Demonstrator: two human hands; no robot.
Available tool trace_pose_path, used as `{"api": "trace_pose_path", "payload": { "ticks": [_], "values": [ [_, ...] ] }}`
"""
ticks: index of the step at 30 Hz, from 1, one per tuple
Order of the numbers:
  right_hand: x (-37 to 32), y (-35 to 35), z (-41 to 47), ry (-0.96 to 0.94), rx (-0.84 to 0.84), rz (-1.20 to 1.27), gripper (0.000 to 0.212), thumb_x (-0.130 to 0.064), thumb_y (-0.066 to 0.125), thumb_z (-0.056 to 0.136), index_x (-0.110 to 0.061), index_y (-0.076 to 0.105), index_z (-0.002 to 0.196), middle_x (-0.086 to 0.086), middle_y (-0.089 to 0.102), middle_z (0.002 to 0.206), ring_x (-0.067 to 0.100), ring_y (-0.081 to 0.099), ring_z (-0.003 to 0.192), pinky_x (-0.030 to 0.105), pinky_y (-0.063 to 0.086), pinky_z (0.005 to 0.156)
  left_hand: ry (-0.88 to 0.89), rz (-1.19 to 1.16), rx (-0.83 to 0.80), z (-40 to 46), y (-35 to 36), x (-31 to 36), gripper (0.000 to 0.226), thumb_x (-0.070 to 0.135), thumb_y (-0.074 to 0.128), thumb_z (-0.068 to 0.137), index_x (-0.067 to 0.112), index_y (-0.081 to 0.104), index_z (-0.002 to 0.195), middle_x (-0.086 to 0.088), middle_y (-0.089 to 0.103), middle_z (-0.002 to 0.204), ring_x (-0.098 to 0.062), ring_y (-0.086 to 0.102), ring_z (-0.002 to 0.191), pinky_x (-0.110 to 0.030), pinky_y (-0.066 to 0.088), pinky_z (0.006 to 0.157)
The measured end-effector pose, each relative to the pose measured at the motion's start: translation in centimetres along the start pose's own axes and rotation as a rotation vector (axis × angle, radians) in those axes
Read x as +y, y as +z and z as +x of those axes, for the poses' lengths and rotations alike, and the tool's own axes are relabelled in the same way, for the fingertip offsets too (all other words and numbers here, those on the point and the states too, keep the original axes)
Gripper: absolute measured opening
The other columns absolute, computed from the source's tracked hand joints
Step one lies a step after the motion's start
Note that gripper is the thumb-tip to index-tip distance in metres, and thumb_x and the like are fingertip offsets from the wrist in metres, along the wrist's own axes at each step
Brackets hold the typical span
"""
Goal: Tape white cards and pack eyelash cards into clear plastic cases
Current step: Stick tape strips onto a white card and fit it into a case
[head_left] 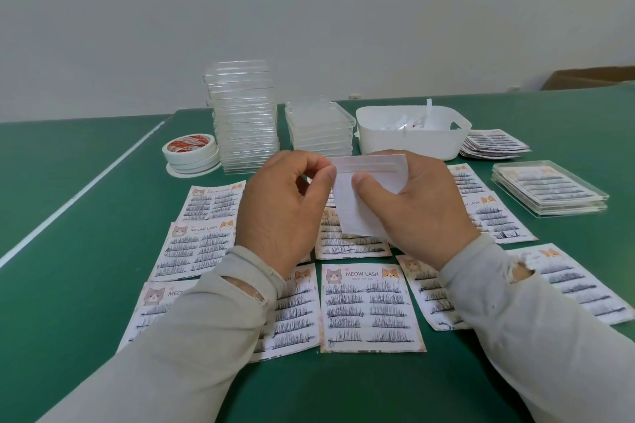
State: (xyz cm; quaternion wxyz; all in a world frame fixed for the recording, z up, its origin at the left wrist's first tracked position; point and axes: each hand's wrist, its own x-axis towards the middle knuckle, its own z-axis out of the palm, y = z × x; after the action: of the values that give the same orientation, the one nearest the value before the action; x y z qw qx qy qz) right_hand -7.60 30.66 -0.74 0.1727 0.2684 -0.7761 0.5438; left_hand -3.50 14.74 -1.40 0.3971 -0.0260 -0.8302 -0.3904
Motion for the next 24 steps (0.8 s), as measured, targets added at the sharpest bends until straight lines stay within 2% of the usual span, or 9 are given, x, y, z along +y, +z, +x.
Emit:
{"api": "trace_pose_path", "payload": {
  "ticks": [3, 6, 8, 12, 16, 17, 20, 21, 24],
  "values": [
    [-0.09, 0.01, -0.15, -0.007, -0.018, -0.073, 0.013, -0.021, 0.070, 0.091, -0.029, 0.076, 0.100, -0.023, 0.072, 0.089, -0.004, 0.066, 0.088, 0.008, 0.047, 0.075, 0.002, 0.117, -0.077, 0.08, -0.16, -0.09, 0.018, 0.029, 0.063, 0.095, 0.037, 0.059, 0.079, 0.019, 0.058, 0.084, -0.001, 0.056, 0.081, -0.018, 0.043, 0.064],
    [-0.20, 0.10, -0.21, -0.009, -0.023, -0.154, 0.015, -0.024, 0.069, 0.092, -0.027, 0.077, 0.104, -0.015, 0.075, 0.090, 0.004, 0.068, 0.087, 0.020, 0.052, 0.079, -0.014, 0.149, -0.125, 0.23, -0.18, -0.16, 0.016, 0.028, 0.058, 0.093, 0.032, 0.056, 0.078, 0.016, 0.056, 0.082, -0.002, 0.053, 0.078, -0.016, 0.039, 0.062],
    [-0.19, 0.21, -0.19, -0.017, -0.010, -0.211, 0.016, -0.026, 0.068, 0.092, -0.026, 0.077, 0.105, -0.012, 0.074, 0.089, 0.010, 0.067, 0.086, 0.026, 0.052, 0.079, -0.045, 0.088, -0.138, 0.27, -0.11, -0.19, 0.018, 0.022, 0.059, 0.092, 0.028, 0.056, 0.075, 0.012, 0.056, 0.076, -0.002, 0.052, 0.071, -0.013, 0.038, 0.059],
    [-0.05, 0.16, -0.14, -0.028, 0.024, -0.245, 0.014, -0.026, 0.068, 0.091, -0.026, 0.077, 0.102, -0.011, 0.072, 0.084, 0.011, 0.066, 0.082, 0.026, 0.050, 0.074, -0.143, -0.054, -0.151, 0.30, 0.13, 0.12, 0.018, 0.013, 0.062, 0.091, 0.019, 0.059, 0.075, 0.010, 0.056, 0.067, -0.001, 0.048, 0.058, -0.011, 0.039, 0.054],
    [-0.17, -0.01, -0.04, -0.075, 0.016, -0.284, 0.016, -0.027, 0.066, 0.093, -0.025, 0.077, 0.104, -0.008, 0.073, 0.084, 0.014, 0.065, 0.081, 0.028, 0.050, 0.073, -0.359, -0.298, -0.156, 0.55, 0.34, 0.15, 0.015, 0.011, 0.060, 0.093, 0.011, 0.063, 0.079, 0.004, 0.055, 0.054, -0.011, 0.050, 0.047, -0.026, 0.046, 0.048],
    [-0.18, 0.00, -0.05, -0.077, 0.019, -0.280, 0.014, -0.026, 0.066, 0.093, -0.025, 0.077, 0.102, -0.010, 0.072, 0.082, 0.012, 0.064, 0.080, 0.027, 0.050, 0.072, -0.391, -0.355, -0.162, 0.58, 0.35, 0.18, 0.014, 0.009, 0.059, 0.094, 0.009, 0.063, 0.081, 0.001, 0.055, 0.052, -0.013, 0.050, 0.044, -0.025, 0.045, 0.046],
    [-0.04, 0.01, 0.13, 0.001, 0.021, -0.153, 0.005, -0.025, 0.069, 0.091, -0.028, 0.072, 0.089, -0.021, 0.067, 0.077, 0.003, 0.063, 0.074, 0.011, 0.047, 0.067, -0.385, -0.416, -0.140, 0.46, 0.29, 0.38, 0.014, 0.011, 0.056, 0.097, 0.010, 0.061, 0.085, -0.001, 0.056, 0.051, -0.015, 0.051, 0.041, -0.025, 0.045, 0.044],
    [0.04, -0.05, 0.23, 0.044, 0.018, -0.092, 0.010, -0.023, 0.071, 0.090, -0.029, 0.070, 0.083, -0.021, 0.068, 0.076, -0.001, 0.065, 0.074, 0.008, 0.047, 0.065, -0.378, -0.435, -0.109, 0.44, 0.27, 0.43, 0.016, 0.012, 0.053, 0.099, 0.012, 0.059, 0.085, 0.001, 0.056, 0.052, -0.016, 0.052, 0.044, -0.027, 0.045, 0.044],
    [0.24, -0.43, 0.47, 0.166, 0.023, 0.152, 0.016, -0.015, 0.073, 0.089, -0.023, 0.071, 0.076, -0.011, 0.076, 0.079, 0.005, 0.071, 0.075, 0.018, 0.057, 0.068, -0.386, -0.487, -0.004, 0.56, -0.02, 0.36, 0.022, 0.011, 0.040, 0.097, 0.015, 0.051, 0.079, 0.004, 0.056, 0.058, -0.017, 0.056, 0.051, -0.029, 0.047, 0.044]
  ]
}}
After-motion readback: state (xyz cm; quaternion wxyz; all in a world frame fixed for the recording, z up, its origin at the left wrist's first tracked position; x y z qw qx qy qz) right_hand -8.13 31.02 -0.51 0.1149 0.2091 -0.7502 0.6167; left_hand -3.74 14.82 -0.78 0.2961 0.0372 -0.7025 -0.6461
